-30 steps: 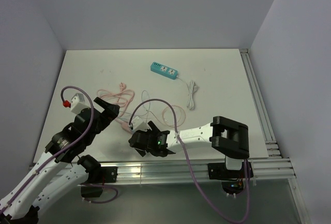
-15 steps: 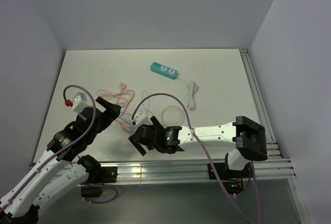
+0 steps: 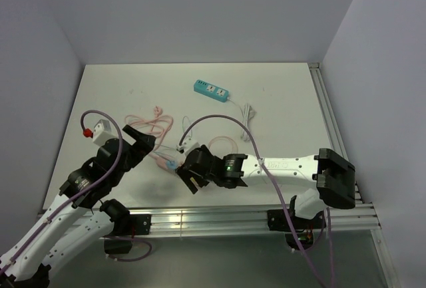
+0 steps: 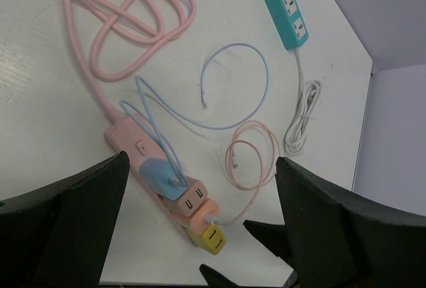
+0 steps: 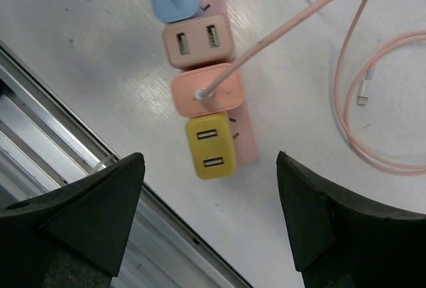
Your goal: Insert the plug
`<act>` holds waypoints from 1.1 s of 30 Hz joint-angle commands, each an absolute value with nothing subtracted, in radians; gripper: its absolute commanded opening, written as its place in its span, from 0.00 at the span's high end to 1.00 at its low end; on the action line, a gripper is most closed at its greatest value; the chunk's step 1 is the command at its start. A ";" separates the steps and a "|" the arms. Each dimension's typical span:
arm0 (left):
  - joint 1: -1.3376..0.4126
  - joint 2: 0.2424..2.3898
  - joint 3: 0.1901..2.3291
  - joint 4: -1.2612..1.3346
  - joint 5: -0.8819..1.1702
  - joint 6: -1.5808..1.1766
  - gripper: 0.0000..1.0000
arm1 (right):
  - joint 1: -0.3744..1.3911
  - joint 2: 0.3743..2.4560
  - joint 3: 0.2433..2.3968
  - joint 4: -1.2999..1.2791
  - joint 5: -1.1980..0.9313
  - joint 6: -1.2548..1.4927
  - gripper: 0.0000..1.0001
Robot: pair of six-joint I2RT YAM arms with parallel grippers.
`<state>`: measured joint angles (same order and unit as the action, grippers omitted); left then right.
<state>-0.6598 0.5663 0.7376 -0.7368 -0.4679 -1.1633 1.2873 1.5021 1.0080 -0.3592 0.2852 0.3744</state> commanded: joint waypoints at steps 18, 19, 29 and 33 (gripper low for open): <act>-0.657 0.555 0.696 -0.641 -0.399 -1.089 0.01 | 1.204 1.380 0.948 -0.278 0.283 0.343 0.07; -0.655 0.552 0.698 -0.640 -0.396 -1.086 0.00 | 1.203 1.352 0.933 -0.276 0.311 0.395 0.01; -0.655 0.529 0.660 -0.568 -0.284 -1.068 0.00 | 1.158 0.900 0.629 -0.307 0.555 0.730 0.00; -0.655 0.505 0.620 -0.520 -0.218 -1.075 0.01 | 1.120 0.723 0.487 -0.318 0.591 0.916 0.01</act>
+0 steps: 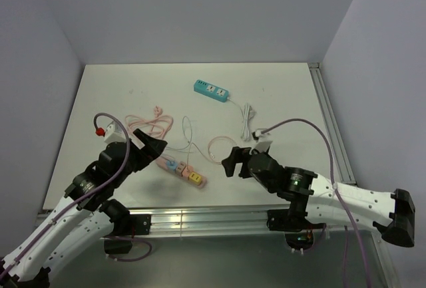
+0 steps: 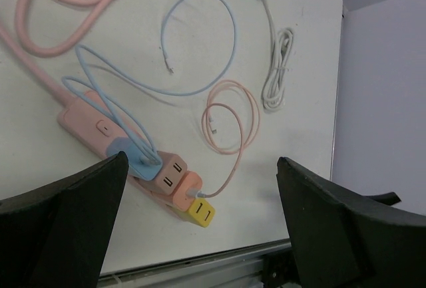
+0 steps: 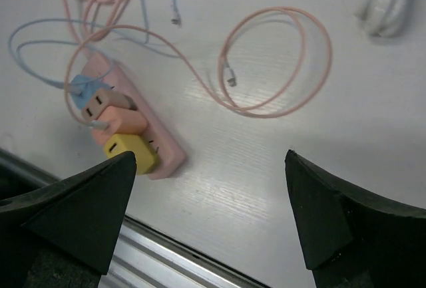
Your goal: Insert the plug
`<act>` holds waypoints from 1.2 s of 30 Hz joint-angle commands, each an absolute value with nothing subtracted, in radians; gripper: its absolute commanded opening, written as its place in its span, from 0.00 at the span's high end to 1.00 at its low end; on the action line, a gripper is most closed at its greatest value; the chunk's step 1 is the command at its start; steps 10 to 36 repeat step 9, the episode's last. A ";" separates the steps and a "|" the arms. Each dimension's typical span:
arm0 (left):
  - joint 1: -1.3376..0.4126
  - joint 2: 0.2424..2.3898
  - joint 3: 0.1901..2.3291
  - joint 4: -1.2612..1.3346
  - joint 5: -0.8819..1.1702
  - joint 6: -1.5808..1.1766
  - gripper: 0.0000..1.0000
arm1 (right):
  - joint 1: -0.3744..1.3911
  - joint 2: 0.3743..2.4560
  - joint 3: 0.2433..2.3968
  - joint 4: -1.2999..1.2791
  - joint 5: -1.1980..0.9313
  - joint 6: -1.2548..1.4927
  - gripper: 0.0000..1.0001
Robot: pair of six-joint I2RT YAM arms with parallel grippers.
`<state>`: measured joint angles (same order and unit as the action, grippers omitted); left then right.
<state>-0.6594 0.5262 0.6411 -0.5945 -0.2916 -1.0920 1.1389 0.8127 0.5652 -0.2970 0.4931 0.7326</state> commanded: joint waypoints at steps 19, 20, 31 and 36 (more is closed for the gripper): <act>-0.655 0.390 0.433 -0.293 -0.010 -1.118 0.00 | 1.121 0.278 0.249 -0.279 0.525 0.970 0.00; -0.655 0.390 0.433 -0.293 -0.010 -1.118 0.00 | 1.121 0.278 0.249 -0.279 0.525 0.970 0.00; -0.655 0.390 0.433 -0.293 -0.010 -1.118 0.00 | 1.121 0.278 0.249 -0.279 0.525 0.970 0.00; -0.655 0.390 0.433 -0.293 -0.010 -1.118 0.00 | 1.121 0.278 0.249 -0.279 0.525 0.970 0.00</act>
